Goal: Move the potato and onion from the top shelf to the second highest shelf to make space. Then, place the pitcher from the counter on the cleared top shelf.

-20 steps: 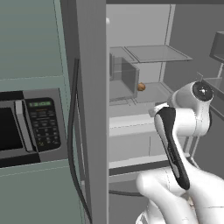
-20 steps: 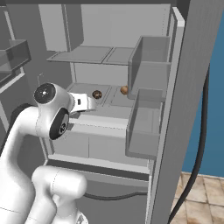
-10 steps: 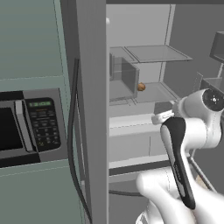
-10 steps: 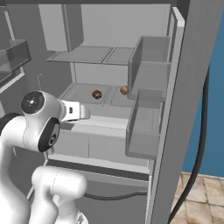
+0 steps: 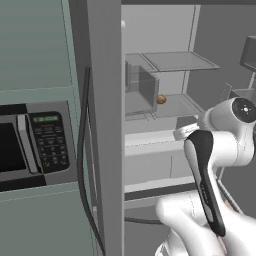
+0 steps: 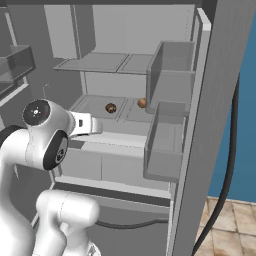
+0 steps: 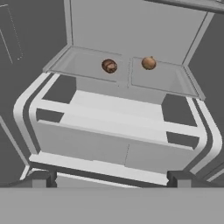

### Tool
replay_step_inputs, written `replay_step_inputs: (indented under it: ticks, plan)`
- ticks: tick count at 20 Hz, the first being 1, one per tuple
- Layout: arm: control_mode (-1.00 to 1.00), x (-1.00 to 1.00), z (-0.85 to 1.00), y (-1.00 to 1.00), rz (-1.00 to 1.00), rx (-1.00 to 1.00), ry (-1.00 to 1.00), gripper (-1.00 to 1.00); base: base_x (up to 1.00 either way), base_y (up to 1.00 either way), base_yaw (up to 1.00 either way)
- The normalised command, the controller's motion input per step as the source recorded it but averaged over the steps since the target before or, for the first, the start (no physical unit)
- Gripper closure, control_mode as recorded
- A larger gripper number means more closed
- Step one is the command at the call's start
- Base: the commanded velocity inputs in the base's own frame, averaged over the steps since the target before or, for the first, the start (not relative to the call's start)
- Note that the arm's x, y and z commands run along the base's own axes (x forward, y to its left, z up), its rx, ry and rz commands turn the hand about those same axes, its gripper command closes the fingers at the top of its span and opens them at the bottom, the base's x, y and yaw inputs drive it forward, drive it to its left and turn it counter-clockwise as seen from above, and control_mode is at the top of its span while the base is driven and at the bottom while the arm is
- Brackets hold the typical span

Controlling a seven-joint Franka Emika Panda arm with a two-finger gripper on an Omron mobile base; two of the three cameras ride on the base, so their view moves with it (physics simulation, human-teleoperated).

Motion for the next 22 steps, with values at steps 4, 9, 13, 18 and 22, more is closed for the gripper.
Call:
replay_step_inputs:
  ticks: [4, 9, 13, 18, 22]
  plan:
    - [1.00, 0.00, 0.00, 0.00, 0.00, 0.00, 0.00, -1.00, -0.08, 0.00, 0.00]
    - [1.00, 0.00, 0.00, 0.00, 0.00, 0.00, 0.00, -1.00, -0.67, 0.00, 0.13]
    - [1.00, 0.00, 0.00, 0.00, 0.00, 0.00, 0.00, -1.00, -0.77, -0.08, 0.20]
    - [1.00, 0.00, 0.00, 0.00, 0.00, 0.00, 0.00, -1.00, -0.57, -0.07, 0.28]
    - [1.00, 0.00, 0.00, 0.00, 0.00, 0.00, 0.00, -1.00, -0.29, 0.08, 0.38]
